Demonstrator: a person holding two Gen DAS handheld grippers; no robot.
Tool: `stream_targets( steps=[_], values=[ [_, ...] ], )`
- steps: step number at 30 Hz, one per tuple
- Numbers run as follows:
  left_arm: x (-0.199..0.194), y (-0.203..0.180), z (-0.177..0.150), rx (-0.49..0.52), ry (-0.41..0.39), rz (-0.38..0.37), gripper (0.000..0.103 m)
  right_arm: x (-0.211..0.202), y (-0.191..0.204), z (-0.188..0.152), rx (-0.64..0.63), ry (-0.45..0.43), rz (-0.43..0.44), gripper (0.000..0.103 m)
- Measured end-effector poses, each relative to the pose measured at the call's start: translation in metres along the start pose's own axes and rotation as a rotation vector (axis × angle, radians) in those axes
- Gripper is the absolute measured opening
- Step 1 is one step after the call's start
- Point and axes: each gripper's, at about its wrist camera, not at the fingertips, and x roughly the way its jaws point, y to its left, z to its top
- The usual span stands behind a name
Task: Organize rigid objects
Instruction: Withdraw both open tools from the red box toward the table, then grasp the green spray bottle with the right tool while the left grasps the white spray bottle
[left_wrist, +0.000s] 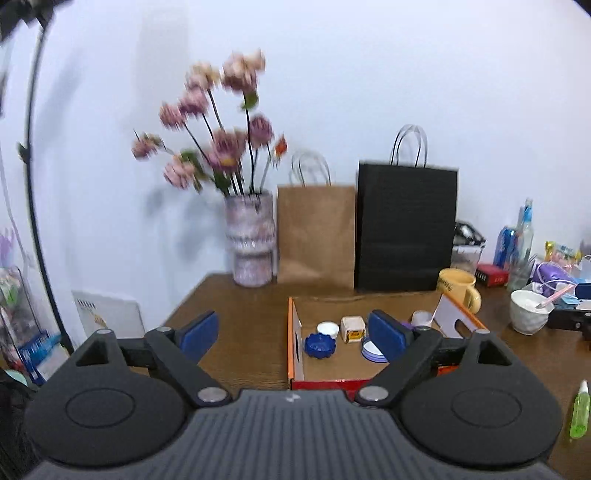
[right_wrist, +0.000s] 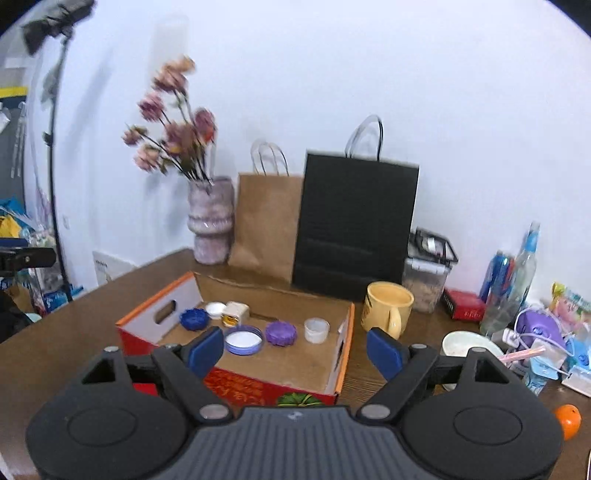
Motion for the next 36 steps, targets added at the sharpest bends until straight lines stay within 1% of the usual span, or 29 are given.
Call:
stream_targets(
  steps=[2,5,9,11,14,16,18,20,22,24,27,29,33,36],
  values=[
    [-0.027,-0.003,-0.016,0.007,-0.046,0.018,0.094,-0.021,0.012,-0.016,-0.008,-0.035,0.001,0.091],
    [-0.067,-0.005,-0.045,-0.011,-0.09,0.036,0.097,-0.05,0.03,-0.044,-0.006,-0.063,0.008,0.092],
    [-0.112,-0.007,-0.084,-0.021,-0.143,0.12,0.099,-0.084,0.047,-0.083,0.041,-0.113,0.026,0.092],
    [-0.129,-0.007,-0.101,-0.044,-0.148,0.167,0.099,-0.098,0.052,-0.101,0.061,-0.128,0.018,0.092],
    [-0.141,-0.005,-0.118,-0.076,-0.125,0.19,0.099,-0.111,0.051,-0.122,0.1,-0.129,-0.001,0.092],
    [-0.142,-0.004,-0.122,-0.062,-0.114,0.188,0.099,-0.114,0.048,-0.13,0.112,-0.114,-0.006,0.092],
    [-0.139,-0.007,-0.124,-0.044,-0.115,0.206,0.099,-0.118,0.042,-0.135,0.118,-0.108,-0.018,0.092],
    [-0.137,-0.009,-0.127,-0.052,-0.111,0.211,0.099,-0.12,0.036,-0.137,0.128,-0.115,-0.024,0.092],
    [-0.133,-0.011,-0.13,-0.065,-0.094,0.199,0.099,-0.121,0.031,-0.14,0.138,-0.119,-0.031,0.092],
    [-0.128,-0.015,-0.133,-0.06,-0.082,0.202,0.099,-0.12,0.025,-0.143,0.141,-0.12,-0.051,0.092],
    [-0.121,-0.019,-0.136,-0.046,-0.067,0.215,0.099,-0.11,0.012,-0.149,0.142,-0.104,-0.116,0.092],
    [-0.114,-0.022,-0.138,-0.046,-0.05,0.22,0.099,-0.099,0.0,-0.154,0.16,-0.066,-0.167,0.092],
    [-0.096,-0.03,-0.139,-0.044,-0.02,0.23,0.099,-0.076,-0.036,-0.167,0.247,0.003,-0.246,0.091],
    [-0.082,-0.039,-0.139,-0.044,0.004,0.229,0.099,-0.061,-0.059,-0.176,0.26,0.061,-0.326,0.088]
  ],
)
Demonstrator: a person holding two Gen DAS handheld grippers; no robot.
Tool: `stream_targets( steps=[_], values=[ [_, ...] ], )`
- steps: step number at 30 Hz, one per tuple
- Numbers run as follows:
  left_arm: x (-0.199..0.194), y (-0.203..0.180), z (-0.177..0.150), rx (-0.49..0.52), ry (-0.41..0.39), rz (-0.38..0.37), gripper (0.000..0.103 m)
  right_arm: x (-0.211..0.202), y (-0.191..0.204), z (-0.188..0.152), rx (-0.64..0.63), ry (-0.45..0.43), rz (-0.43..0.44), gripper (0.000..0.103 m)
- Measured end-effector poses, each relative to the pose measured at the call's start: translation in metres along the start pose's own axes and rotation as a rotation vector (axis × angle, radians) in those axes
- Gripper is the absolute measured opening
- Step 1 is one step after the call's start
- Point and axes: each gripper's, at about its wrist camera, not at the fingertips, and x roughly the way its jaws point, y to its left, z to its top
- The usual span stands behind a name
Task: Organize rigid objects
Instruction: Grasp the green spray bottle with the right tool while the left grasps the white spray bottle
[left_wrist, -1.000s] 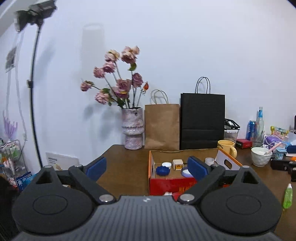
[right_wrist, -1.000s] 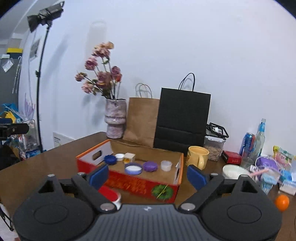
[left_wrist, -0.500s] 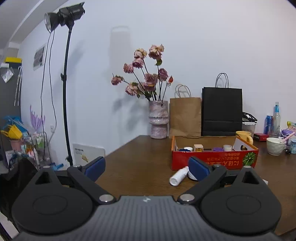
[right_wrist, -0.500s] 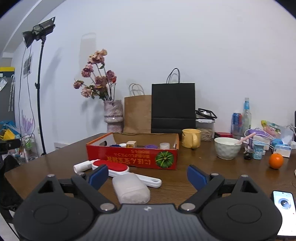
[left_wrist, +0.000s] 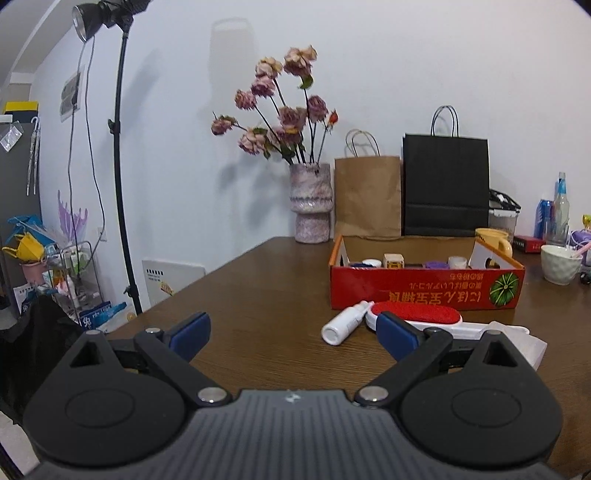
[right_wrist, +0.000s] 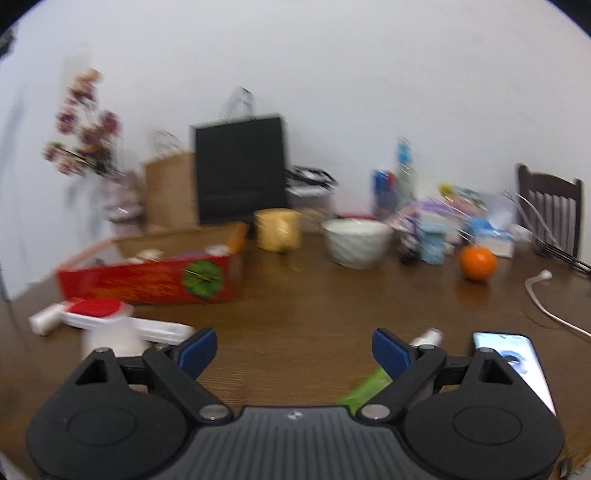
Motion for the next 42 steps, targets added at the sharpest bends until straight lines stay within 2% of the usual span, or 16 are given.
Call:
stream_targets(
  steps=[4,5,6,7,9,12,13,17,25,31,35,38,42],
  values=[
    [0.013,-0.014,0.0,0.015,0.019,0.0,0.099,0.024,-0.024,-0.003,0.019,0.054,-0.092,0.087],
    [0.015,-0.017,0.0,0.017,0.025,-0.001,0.099,0.029,-0.029,-0.004,0.024,0.073,-0.11,0.085],
    [0.018,-0.02,-0.001,0.018,0.03,-0.001,0.099,0.036,-0.036,-0.005,0.035,0.098,-0.125,0.078],
    [0.021,-0.023,-0.001,0.02,0.034,-0.001,0.099,0.04,-0.039,-0.007,0.045,0.118,-0.124,0.076],
    [0.025,-0.028,-0.002,0.024,0.043,0.002,0.099,0.047,-0.043,-0.01,0.048,0.146,-0.111,0.065],
    [0.031,-0.033,-0.002,0.027,0.052,0.001,0.099,0.059,-0.042,-0.009,0.042,0.188,-0.058,0.054],
    [0.032,-0.034,-0.002,0.029,0.054,0.002,0.099,0.062,-0.04,-0.009,0.032,0.198,-0.043,0.046],
    [0.039,-0.038,-0.002,0.031,0.057,0.007,0.099,0.076,-0.029,0.0,-0.006,0.216,0.011,0.031],
    [0.069,-0.032,-0.002,0.036,0.094,0.021,0.099,0.104,-0.002,0.016,-0.063,0.241,0.078,0.031],
    [0.119,-0.03,0.001,0.041,0.182,-0.071,0.098,0.118,0.02,0.022,-0.102,0.245,0.131,0.031],
    [0.158,-0.036,0.006,0.07,0.231,-0.156,0.086,0.123,0.035,0.023,-0.126,0.246,0.178,0.03],
    [0.187,-0.043,0.009,0.105,0.26,-0.173,0.076,0.125,0.045,0.025,-0.124,0.249,0.214,0.03],
    [0.21,-0.044,0.014,0.104,0.293,-0.232,0.071,0.128,0.058,0.027,-0.118,0.255,0.255,0.03]
  ],
)
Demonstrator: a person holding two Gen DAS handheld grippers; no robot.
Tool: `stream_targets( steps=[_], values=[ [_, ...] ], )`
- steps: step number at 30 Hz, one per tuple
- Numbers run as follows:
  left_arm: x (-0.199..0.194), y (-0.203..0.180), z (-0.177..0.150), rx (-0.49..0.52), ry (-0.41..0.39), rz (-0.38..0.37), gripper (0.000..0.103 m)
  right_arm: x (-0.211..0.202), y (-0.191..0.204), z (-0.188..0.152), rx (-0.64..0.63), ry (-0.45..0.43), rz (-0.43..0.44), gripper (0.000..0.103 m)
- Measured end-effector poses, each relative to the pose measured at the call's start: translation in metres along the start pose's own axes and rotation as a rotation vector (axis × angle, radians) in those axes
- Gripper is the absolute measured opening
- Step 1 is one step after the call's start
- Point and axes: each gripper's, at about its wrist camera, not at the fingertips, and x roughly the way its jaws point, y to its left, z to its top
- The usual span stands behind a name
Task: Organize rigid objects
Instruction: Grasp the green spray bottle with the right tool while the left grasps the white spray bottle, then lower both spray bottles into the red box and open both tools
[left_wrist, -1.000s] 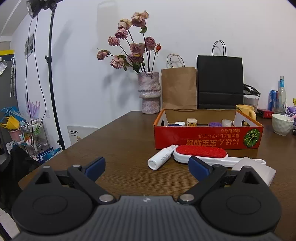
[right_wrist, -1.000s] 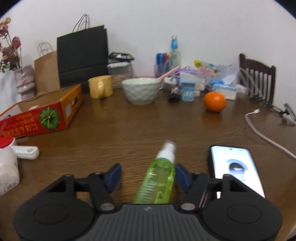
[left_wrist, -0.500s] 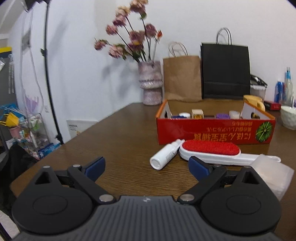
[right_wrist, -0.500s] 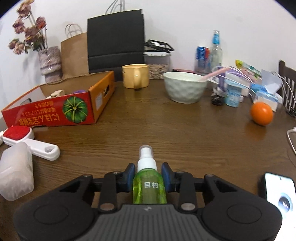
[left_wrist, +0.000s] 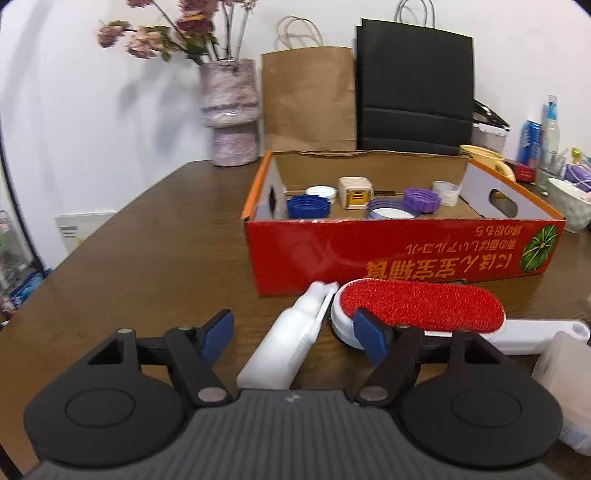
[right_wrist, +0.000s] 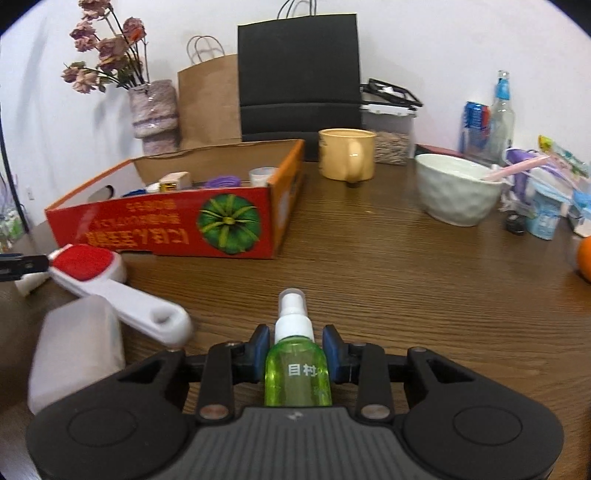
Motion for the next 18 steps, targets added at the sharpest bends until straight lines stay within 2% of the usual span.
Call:
stream_targets(
  steps=[1,3,7,8,10,11,12,15,18],
  values=[
    [0.001,0.002,0.002,0.006,0.004,-0.015,0.069,0.001,0.004,0.001,-0.006,-0.003,0.003,0.03],
    [0.002,0.008,0.003,0.003,0.018,-0.059,0.056,0.002,0.011,0.004,-0.012,-0.007,0.013,0.03],
    [0.008,0.019,-0.004,0.025,0.071,-0.121,0.054,0.002,0.02,0.009,-0.018,-0.019,0.025,0.03],
    [0.014,0.019,-0.006,0.036,0.089,-0.116,0.049,0.003,0.022,0.009,-0.019,-0.019,0.027,0.03],
    [0.018,0.019,-0.006,0.039,0.083,-0.116,0.045,0.003,0.025,0.01,-0.021,-0.018,0.026,0.03],
    [0.018,0.02,-0.004,0.025,0.086,-0.101,0.031,0.001,0.027,0.01,-0.021,-0.023,0.021,0.03],
    [0.016,0.02,-0.003,0.006,0.087,-0.095,0.028,-0.002,0.028,0.011,-0.022,-0.033,0.018,0.03],
    [-0.004,0.022,-0.005,-0.05,0.035,-0.105,0.028,-0.021,0.03,0.013,-0.014,-0.077,0.023,0.03],
    [-0.039,0.019,-0.009,-0.075,-0.037,-0.065,0.028,-0.047,0.035,0.014,-0.027,-0.125,0.027,0.03]
  ],
)
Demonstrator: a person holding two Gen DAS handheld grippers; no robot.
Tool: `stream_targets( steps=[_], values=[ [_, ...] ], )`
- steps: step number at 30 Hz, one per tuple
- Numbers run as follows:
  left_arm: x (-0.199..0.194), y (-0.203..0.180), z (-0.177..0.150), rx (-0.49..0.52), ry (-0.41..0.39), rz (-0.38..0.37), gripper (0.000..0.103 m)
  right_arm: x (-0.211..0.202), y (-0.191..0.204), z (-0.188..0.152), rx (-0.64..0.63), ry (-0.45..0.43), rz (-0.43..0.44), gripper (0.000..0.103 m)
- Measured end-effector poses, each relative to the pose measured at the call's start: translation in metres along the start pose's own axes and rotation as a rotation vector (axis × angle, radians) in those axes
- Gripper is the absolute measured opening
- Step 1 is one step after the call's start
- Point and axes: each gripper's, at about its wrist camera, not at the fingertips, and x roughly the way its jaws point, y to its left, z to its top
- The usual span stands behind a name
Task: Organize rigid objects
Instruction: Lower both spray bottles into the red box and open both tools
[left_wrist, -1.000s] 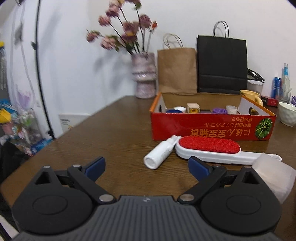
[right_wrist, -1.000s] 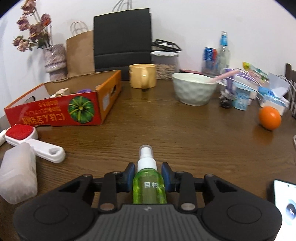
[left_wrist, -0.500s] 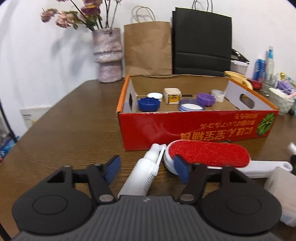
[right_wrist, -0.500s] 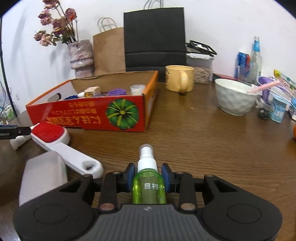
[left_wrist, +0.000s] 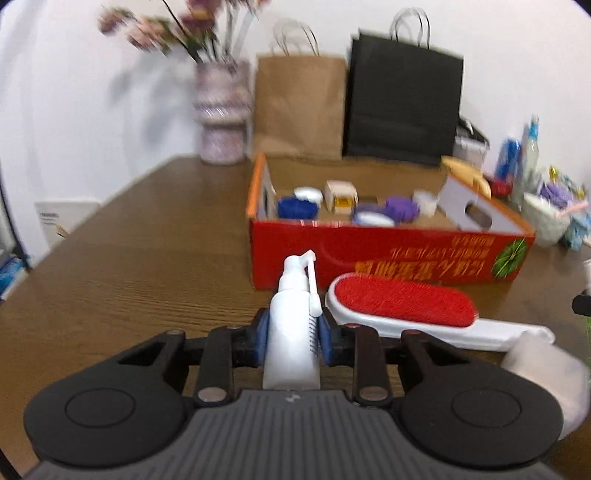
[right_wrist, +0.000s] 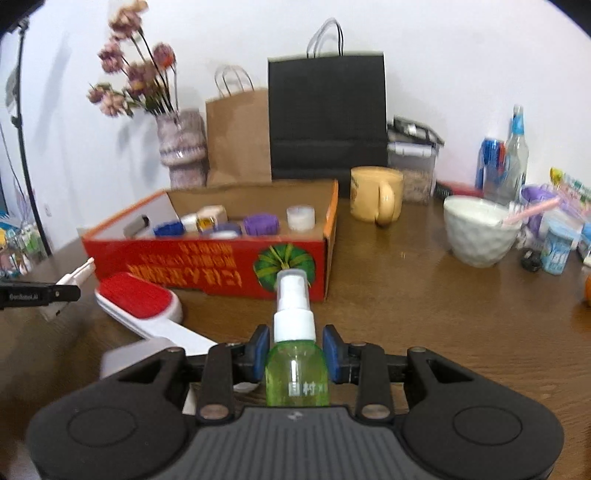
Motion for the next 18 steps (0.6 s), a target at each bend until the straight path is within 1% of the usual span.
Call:
stream_targets(
  steps=[2,4,7,9,11,15,18],
  values=[
    [-0.027,-0.004,-0.001,-0.027,-0.044,0.013,0.028,-0.021,0.006,0.002,-0.01,-0.039,0.008,0.03],
    [-0.065,-0.01,-0.004,-0.046,-0.121,0.007,0.028,-0.042,0.013,0.001,-0.016,-0.08,0.021,0.03],
    [-0.115,-0.018,-0.011,-0.09,-0.22,0.037,0.028,-0.074,0.025,0.0,-0.016,-0.156,0.041,0.03],
    [-0.143,-0.024,-0.019,-0.094,-0.283,0.082,0.028,-0.091,0.034,-0.002,-0.023,-0.2,0.057,0.029],
    [-0.166,-0.027,-0.026,-0.098,-0.329,0.099,0.028,-0.105,0.042,-0.004,-0.032,-0.225,0.063,0.029],
    [-0.199,-0.03,-0.036,-0.102,-0.396,0.102,0.028,-0.13,0.057,-0.01,-0.044,-0.255,0.087,0.028],
    [-0.209,-0.031,-0.04,-0.099,-0.407,0.091,0.028,-0.139,0.066,-0.014,-0.061,-0.257,0.1,0.028]
  ],
)
